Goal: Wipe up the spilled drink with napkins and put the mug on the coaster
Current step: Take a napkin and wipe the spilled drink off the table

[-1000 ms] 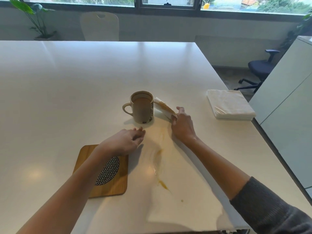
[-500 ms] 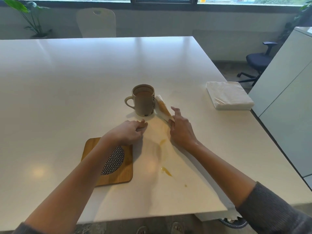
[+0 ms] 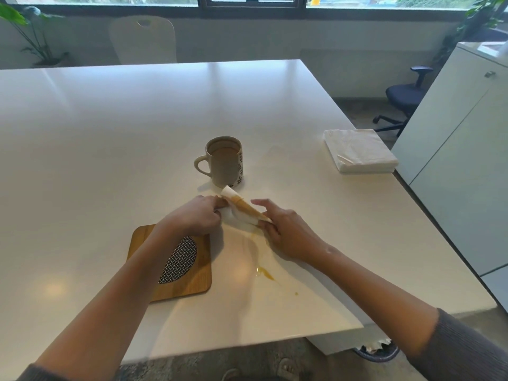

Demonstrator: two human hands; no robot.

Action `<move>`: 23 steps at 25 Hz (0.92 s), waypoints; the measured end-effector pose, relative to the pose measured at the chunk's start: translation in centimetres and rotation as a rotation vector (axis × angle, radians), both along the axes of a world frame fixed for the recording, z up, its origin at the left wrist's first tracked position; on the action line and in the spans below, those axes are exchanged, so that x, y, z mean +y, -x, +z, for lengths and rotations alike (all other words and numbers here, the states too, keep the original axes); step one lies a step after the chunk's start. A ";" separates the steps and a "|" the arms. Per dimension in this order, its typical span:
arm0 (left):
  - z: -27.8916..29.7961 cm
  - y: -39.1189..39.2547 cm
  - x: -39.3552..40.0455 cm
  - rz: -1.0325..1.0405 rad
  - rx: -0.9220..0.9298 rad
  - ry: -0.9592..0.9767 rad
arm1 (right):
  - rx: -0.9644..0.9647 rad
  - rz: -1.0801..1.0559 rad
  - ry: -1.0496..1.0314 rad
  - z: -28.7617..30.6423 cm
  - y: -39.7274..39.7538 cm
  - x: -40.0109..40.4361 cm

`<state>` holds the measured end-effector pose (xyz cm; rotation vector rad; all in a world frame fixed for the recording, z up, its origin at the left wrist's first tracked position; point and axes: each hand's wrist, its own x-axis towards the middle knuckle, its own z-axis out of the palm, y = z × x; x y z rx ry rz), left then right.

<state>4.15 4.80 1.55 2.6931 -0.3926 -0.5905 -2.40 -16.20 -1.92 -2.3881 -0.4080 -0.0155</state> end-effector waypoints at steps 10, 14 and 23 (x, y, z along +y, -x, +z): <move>0.1 -0.6 0.9 -0.028 0.016 0.052 | 0.028 -0.199 -0.162 2.1 -2.1 -4.7; 0.4 -0.8 1.2 0.022 0.055 0.092 | -0.002 -0.124 -0.036 0.6 -2.0 -2.9; 0.2 -1.5 1.1 0.157 0.202 0.273 | -0.120 0.177 0.111 -0.5 -1.5 -1.9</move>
